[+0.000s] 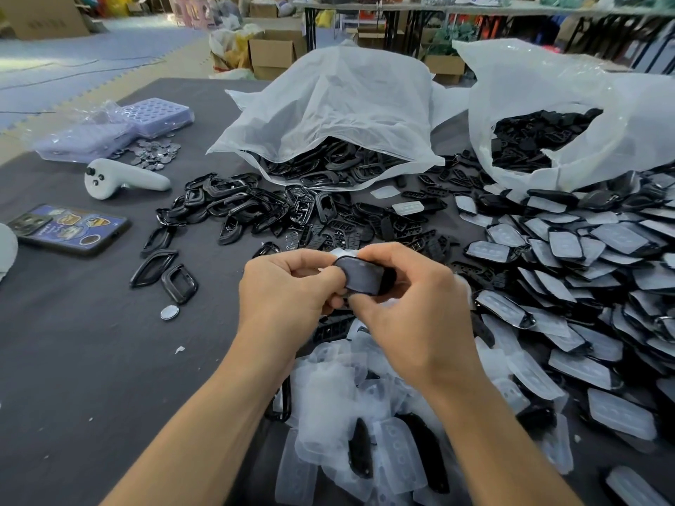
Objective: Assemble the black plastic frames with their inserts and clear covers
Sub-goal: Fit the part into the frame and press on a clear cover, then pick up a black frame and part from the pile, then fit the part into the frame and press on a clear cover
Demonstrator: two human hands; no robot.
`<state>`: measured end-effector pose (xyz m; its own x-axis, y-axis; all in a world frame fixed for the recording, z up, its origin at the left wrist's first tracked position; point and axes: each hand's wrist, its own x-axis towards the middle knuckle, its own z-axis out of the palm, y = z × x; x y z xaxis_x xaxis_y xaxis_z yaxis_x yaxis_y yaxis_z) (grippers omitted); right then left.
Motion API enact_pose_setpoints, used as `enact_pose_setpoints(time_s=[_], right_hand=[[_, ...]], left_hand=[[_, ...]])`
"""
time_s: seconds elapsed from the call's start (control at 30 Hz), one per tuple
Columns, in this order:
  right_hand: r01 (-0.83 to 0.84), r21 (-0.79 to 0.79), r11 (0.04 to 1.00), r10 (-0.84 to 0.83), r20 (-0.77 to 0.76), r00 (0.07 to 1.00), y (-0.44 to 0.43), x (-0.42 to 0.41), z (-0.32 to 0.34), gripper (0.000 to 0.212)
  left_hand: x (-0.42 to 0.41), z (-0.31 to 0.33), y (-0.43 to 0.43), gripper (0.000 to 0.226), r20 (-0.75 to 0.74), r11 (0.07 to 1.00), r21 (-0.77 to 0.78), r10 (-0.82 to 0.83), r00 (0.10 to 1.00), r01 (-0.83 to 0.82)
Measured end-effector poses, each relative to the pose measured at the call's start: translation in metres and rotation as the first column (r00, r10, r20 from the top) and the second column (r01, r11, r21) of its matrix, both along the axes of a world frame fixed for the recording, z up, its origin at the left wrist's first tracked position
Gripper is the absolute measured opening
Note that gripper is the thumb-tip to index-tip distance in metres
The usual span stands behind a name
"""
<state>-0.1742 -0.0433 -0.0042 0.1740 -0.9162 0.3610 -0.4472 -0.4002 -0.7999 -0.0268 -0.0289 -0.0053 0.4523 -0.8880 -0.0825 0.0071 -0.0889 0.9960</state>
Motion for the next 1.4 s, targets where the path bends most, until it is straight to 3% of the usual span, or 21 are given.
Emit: enact_pose_setpoints(time_s=[0.23, 0.33, 0.4, 0.43, 0.5, 0.6, 0.67, 0.77, 0.9, 1.0, 1.1, 1.17, 1.27, 1.33, 1.4], right_hand=[[0.045, 0.095, 0.994, -0.030, -0.154, 0.988, -0.011, -0.020, 0.003, 0.043], [0.335, 0.006, 0.942, -0.325, -0.231, 0.917, -0.030, -0.055, 0.012, 0.042], [0.597, -0.071, 0.799, -0.589, -0.294, 0.753, -0.040, -0.077, 0.017, 0.057], [0.653, -0.074, 0.753, -0.640, -0.308, 0.704, -0.040, -0.081, 0.019, 0.064], [0.619, -0.065, 0.782, -0.607, -0.302, 0.735, -0.036, -0.069, 0.018, 0.064], [0.365, -0.081, 0.928, -0.372, -0.300, 0.879, -0.022, -0.028, 0.008, 0.050], [0.217, -0.054, 0.975, -0.222, -0.352, 0.909, -0.019, -0.003, 0.001, 0.042], [0.119, 0.044, 0.992, -0.090, -0.406, 0.909, -0.025, 0.014, -0.005, 0.043], [0.153, 0.116, 0.981, -0.068, -0.535, 0.842, -0.052, 0.024, 0.004, 0.054], [0.165, 0.139, 0.976, -0.036, -0.647, 0.762, -0.069, 0.031, 0.007, 0.042], [0.202, 0.160, 0.966, -0.053, -0.644, 0.763, -0.078, 0.031, 0.002, 0.037], [0.234, 0.182, 0.955, -0.061, -0.651, 0.756, -0.081, 0.030, 0.001, 0.030], [0.259, 0.164, 0.952, -0.080, -0.685, 0.725, -0.079, 0.027, 0.006, 0.023], [0.263, 0.082, 0.961, -0.164, -0.597, 0.785, -0.072, 0.018, 0.011, 0.021], [0.224, 0.109, 0.968, -0.184, -0.297, 0.937, -0.058, 0.009, 0.014, 0.023]], left_hand=[[0.002, -0.007, -0.001, 0.020, 0.134, 0.998, 0.056, 0.005, 0.991, -0.013], [0.014, -0.007, -0.004, 0.019, 0.146, 0.996, 0.047, 0.065, 0.987, -0.072], [0.024, -0.010, -0.005, 0.020, 0.184, 0.991, 0.040, 0.118, 0.976, -0.127], [0.029, -0.012, -0.006, 0.021, 0.255, 0.986, 0.035, 0.148, 0.955, -0.162], [0.040, -0.015, -0.007, 0.019, 0.476, 0.972, 0.012, 0.202, 0.856, -0.236], [0.054, -0.020, -0.015, 0.033, 0.730, 0.975, -0.018, 0.165, 0.663, -0.223], [0.063, -0.024, -0.020, 0.046, 0.811, 0.988, 0.070, 0.022, 0.585, -0.135], [0.067, -0.032, -0.021, 0.040, 0.853, 0.985, 0.165, -0.121, 0.507, -0.044], [0.068, -0.032, -0.020, 0.042, 0.795, 0.992, 0.085, -0.009, 0.607, -0.097], [0.071, -0.030, -0.020, 0.064, 0.711, 0.983, 0.082, 0.058, 0.700, -0.165], [0.078, -0.030, -0.020, 0.069, 0.625, 0.976, 0.036, 0.147, 0.766, -0.217], [0.081, -0.030, -0.022, 0.064, 0.525, 0.980, -0.006, 0.174, 0.833, -0.201], [0.078, -0.030, -0.023, 0.050, 0.258, 0.983, -0.095, 0.174, 0.950, -0.154], [0.072, -0.028, -0.022, 0.043, 0.141, 0.983, -0.120, 0.158, 0.977, -0.142], [0.063, -0.023, -0.019, 0.035, 0.003, 0.988, -0.104, 0.113, 0.994, -0.112]])
